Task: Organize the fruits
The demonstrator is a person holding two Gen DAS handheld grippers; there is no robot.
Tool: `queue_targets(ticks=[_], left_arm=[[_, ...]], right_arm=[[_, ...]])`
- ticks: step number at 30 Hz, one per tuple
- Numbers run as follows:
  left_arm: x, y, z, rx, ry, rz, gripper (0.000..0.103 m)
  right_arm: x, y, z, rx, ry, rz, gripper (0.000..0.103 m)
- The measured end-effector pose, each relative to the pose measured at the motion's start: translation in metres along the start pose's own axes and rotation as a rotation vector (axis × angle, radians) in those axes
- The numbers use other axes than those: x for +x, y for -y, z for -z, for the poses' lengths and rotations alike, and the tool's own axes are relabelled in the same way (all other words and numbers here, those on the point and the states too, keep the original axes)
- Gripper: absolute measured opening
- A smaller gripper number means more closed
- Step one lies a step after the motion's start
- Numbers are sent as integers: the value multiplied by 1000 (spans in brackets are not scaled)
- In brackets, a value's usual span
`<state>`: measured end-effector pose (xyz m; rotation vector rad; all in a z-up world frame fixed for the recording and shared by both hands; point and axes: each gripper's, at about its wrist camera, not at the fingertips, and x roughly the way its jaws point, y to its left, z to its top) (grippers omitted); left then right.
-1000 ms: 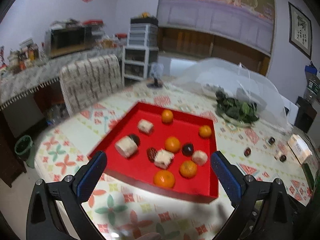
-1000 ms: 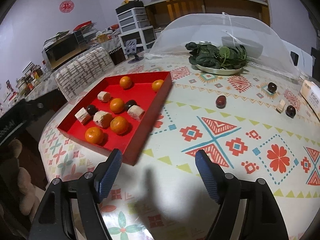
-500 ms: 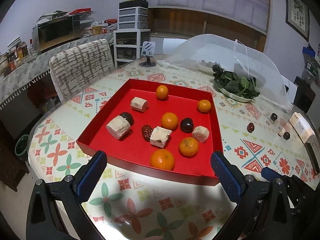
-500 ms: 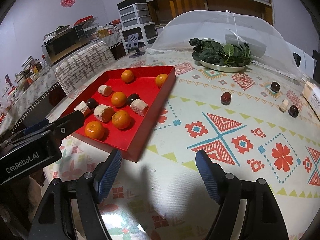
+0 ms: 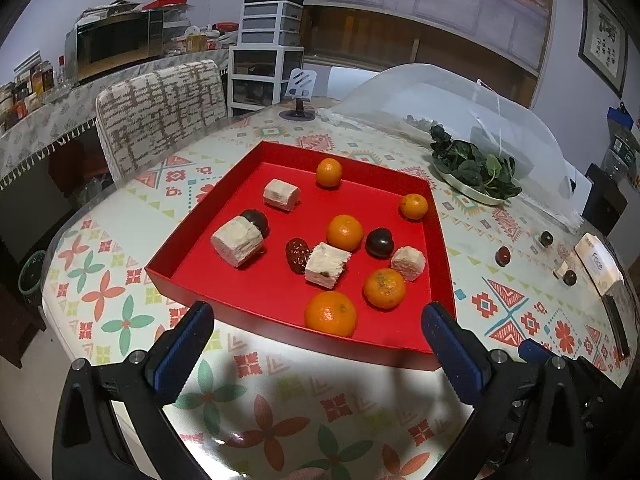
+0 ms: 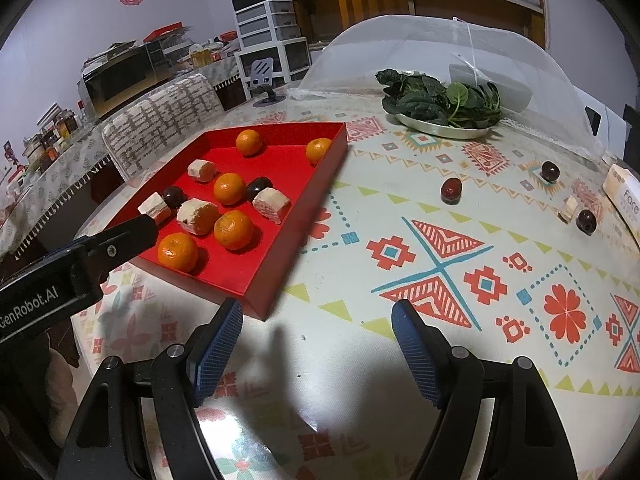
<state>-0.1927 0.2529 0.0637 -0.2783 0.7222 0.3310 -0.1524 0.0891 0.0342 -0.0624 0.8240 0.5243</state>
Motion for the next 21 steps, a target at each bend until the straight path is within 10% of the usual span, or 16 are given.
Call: queue_targets(ticks=[21], left_arm=[[8, -9, -2, -17, -9, -8, 103]], right_arm=[[9, -6, 0, -9, -14, -6, 81]])
